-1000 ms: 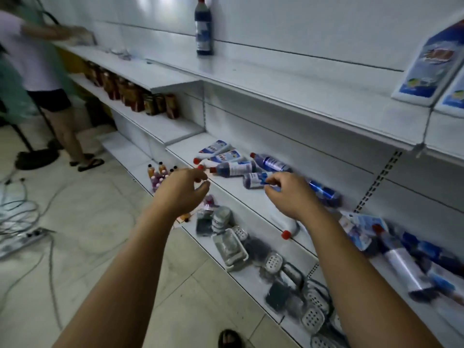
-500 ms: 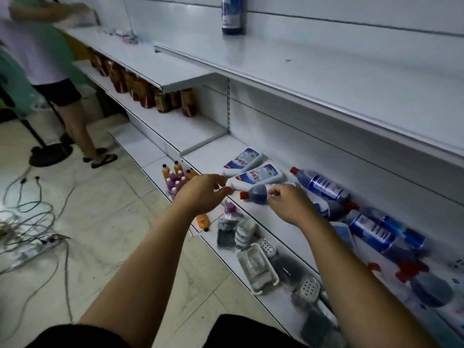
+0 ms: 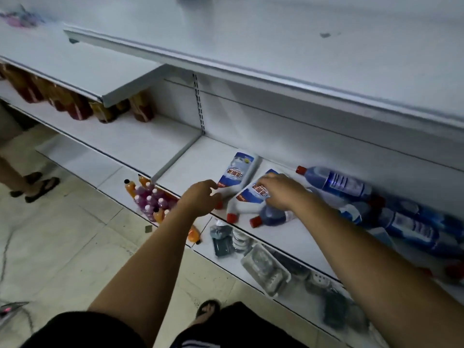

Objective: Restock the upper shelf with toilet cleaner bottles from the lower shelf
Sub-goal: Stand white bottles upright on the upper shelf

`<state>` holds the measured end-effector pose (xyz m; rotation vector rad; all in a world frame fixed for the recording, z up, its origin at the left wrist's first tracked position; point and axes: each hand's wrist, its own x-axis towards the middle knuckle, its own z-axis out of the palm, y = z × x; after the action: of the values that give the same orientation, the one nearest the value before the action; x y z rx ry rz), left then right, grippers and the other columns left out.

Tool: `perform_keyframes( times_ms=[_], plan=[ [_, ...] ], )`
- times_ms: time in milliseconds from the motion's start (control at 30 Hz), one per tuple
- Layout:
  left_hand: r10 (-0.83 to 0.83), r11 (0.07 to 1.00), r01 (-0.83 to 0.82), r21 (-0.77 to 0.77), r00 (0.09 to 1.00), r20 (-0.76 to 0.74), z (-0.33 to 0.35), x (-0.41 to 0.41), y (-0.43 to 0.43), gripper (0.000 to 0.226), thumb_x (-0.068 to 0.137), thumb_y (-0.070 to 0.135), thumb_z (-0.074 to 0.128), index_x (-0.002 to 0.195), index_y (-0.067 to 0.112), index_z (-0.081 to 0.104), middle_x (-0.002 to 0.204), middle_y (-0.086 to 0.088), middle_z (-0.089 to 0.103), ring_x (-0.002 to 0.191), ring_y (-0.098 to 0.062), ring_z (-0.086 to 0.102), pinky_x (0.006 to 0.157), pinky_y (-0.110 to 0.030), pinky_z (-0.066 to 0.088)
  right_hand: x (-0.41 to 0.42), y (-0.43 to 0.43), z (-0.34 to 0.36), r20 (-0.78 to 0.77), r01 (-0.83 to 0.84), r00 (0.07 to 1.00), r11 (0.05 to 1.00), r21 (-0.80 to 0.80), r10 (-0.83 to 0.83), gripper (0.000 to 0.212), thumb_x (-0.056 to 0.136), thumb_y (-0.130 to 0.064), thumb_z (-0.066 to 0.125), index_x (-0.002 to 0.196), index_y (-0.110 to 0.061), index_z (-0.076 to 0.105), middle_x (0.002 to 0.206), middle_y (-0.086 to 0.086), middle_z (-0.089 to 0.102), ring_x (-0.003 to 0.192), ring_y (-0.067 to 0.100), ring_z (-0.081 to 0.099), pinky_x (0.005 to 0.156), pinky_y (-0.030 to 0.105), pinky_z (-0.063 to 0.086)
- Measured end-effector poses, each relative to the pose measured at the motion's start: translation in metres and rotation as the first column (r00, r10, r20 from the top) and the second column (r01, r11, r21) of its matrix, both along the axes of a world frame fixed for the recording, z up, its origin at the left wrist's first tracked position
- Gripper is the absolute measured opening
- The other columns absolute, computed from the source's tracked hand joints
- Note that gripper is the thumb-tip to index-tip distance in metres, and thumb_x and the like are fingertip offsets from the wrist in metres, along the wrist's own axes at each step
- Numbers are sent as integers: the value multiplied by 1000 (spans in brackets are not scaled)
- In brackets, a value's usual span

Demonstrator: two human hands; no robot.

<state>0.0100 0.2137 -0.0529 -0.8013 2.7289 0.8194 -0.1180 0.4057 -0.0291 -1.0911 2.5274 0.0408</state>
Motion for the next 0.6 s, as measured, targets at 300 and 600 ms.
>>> perform_keyframes(
  times_ms=[300,600],
  plan=[
    [-65,971,41,234,994,93,-35,-78,-48,47,92,43,62,118,4,61,118,-19,64,102,-31,63,88,-39,54,-30,-47,-18,-116,-37,990,946,321,78,101,66,-23,86,149,-37,31,147,1,46,124,28,48,101,43,44],
    [-182,955,157,252,980,78,-52,-107,-52,50,78,44,76,108,5,66,100,-15,68,94,-27,66,84,-34,53,-46,-54,-34,-335,-108,927,974,199,171,86,66,-40,85,138,-26,41,139,2,53,125,24,47,107,43,34]
  ],
)
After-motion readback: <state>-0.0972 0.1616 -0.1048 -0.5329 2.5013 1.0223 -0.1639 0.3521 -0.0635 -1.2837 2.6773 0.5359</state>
